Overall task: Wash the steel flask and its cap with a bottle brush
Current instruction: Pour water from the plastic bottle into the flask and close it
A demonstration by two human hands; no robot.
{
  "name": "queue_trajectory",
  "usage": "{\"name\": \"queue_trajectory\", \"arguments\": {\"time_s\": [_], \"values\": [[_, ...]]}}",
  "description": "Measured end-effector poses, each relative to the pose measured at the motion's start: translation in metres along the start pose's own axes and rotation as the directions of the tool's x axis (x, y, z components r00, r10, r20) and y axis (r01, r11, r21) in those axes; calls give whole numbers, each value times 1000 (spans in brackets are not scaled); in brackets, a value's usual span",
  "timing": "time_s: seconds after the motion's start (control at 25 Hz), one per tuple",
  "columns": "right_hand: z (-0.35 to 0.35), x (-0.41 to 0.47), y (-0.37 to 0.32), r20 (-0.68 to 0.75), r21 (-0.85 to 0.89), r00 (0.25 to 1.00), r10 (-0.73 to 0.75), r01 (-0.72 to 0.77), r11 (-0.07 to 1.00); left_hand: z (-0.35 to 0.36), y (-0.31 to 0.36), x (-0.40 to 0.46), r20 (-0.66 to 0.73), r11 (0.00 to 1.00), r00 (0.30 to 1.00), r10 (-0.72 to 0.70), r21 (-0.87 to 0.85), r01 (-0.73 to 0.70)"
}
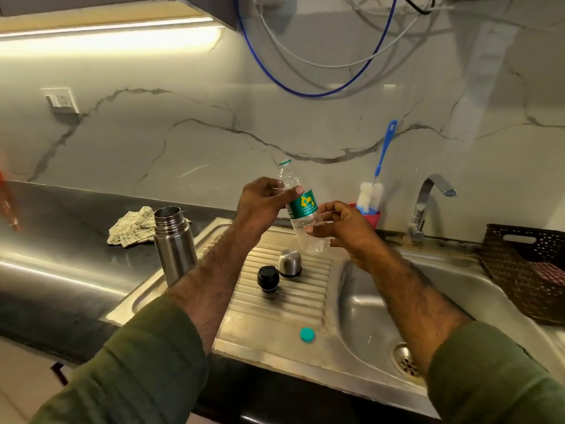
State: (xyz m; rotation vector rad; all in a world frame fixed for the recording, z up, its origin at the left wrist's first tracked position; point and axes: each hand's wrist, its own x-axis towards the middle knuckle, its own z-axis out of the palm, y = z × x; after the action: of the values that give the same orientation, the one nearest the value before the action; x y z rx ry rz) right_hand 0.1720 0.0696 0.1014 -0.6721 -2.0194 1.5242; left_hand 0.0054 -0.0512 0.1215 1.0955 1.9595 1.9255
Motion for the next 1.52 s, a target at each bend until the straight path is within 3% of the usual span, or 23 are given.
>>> {"name": "queue_trajectory", "arguments": {"time_s": [0.12, 0.2, 0.32, 0.4, 0.52, 0.72, 0.8, 0.92, 1.0, 1.08, 1.24, 1.52], "values": [[-11, -13, 16, -6, -304, 999, -38, 34, 952, 4, -7, 5, -50, 996, 999, -7, -86, 2], [-13, -23, 28, 215, -445, 976, 22, 78, 892, 3, -10, 7, -52, 990, 998, -38, -139, 30], [3, -38, 48, 545, -626, 815, 194, 242, 741, 7, -18, 6, -15, 979, 997, -72, -192, 68], [15, -44, 61, 592, -671, 774, 226, 317, 671, 11, -23, 4, 7, 981, 996, -89, -174, 89], [22, -49, 71, 598, -680, 766, 237, 328, 656, 14, -31, 2, 25, 982, 994, -107, -156, 110], [18, -51, 80, 572, -668, 792, 211, 301, 680, 21, -32, -4, 50, 978, 993, -110, -175, 117], [5, -45, 70, 523, -618, 840, 143, 258, 742, 22, -32, -5, 58, 977, 993, -105, -180, 114], [-28, -28, 36, 200, -321, 975, -95, 157, 934, 24, -31, -8, 92, 981, 992, -91, -161, 105], [-46, -12, 8, -33, -143, 984, -176, 169, 975, 25, -30, -10, 133, 981, 988, -85, -164, 106], [-52, 2, -15, -123, -135, 964, -235, 218, 967, 26, -27, -13, 194, 982, 978, -77, -153, 108], [-51, 10, -35, -95, -244, 958, -272, 242, 939, 29, -26, -16, 313, 992, 948, -58, -90, 91], [-62, 5, -38, 27, -398, 979, -204, 198, 896, 23, -31, -13, 402, 1000, 916, -7, 2, 6]]}}
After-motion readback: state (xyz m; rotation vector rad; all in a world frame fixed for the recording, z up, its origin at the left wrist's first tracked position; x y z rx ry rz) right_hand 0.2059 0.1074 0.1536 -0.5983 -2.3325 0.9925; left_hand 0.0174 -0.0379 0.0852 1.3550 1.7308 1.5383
